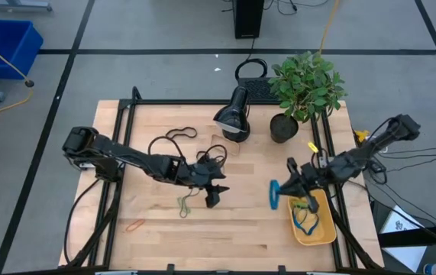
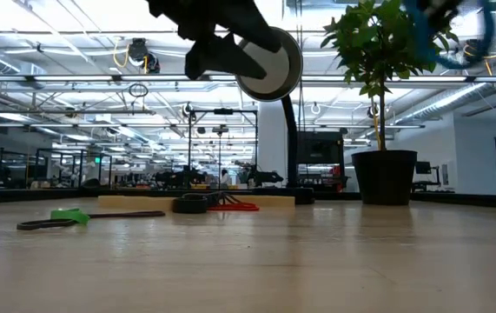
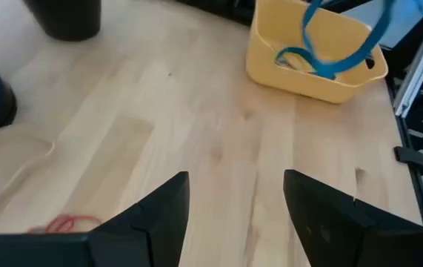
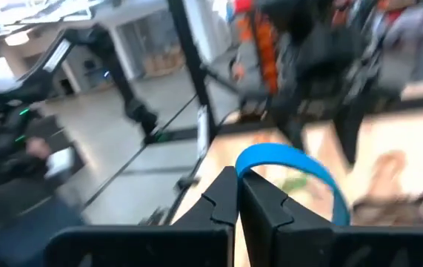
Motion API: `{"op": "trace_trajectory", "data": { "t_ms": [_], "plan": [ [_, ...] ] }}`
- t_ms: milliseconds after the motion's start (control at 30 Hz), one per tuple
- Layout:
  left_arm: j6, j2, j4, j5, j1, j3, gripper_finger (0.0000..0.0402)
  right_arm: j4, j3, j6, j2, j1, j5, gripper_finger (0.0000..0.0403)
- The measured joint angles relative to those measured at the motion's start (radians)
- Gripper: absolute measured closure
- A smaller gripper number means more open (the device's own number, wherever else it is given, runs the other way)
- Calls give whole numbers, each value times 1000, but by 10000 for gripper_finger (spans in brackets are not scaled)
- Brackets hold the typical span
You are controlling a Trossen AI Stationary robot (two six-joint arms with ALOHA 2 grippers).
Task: Pick and place rubber bands into bin
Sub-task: Put the blue rubber band into the yellow bin
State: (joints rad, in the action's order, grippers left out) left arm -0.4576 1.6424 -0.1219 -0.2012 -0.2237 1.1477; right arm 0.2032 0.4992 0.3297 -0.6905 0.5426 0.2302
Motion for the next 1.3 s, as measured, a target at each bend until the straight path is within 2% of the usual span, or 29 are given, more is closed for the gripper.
{"op": "trace_trajectory", "data": {
  "t_ms": [200,467,633,833,1300],
  "plan": [
    [3,-9,3,-7,0,0,176,-225,0,226,91,157,-13,403],
    [7,-8,14,-9,0,0,176,-254,0,518,126,372,-77,403],
    [6,-8,19,-23,0,0,176,-398,0,722,118,466,-67,403],
    [3,-8,21,-36,0,0,176,-638,0,936,116,536,-51,403],
    [2,-8,22,-36,0,0,176,-993,0,1120,31,545,-45,403]
  ]
}}
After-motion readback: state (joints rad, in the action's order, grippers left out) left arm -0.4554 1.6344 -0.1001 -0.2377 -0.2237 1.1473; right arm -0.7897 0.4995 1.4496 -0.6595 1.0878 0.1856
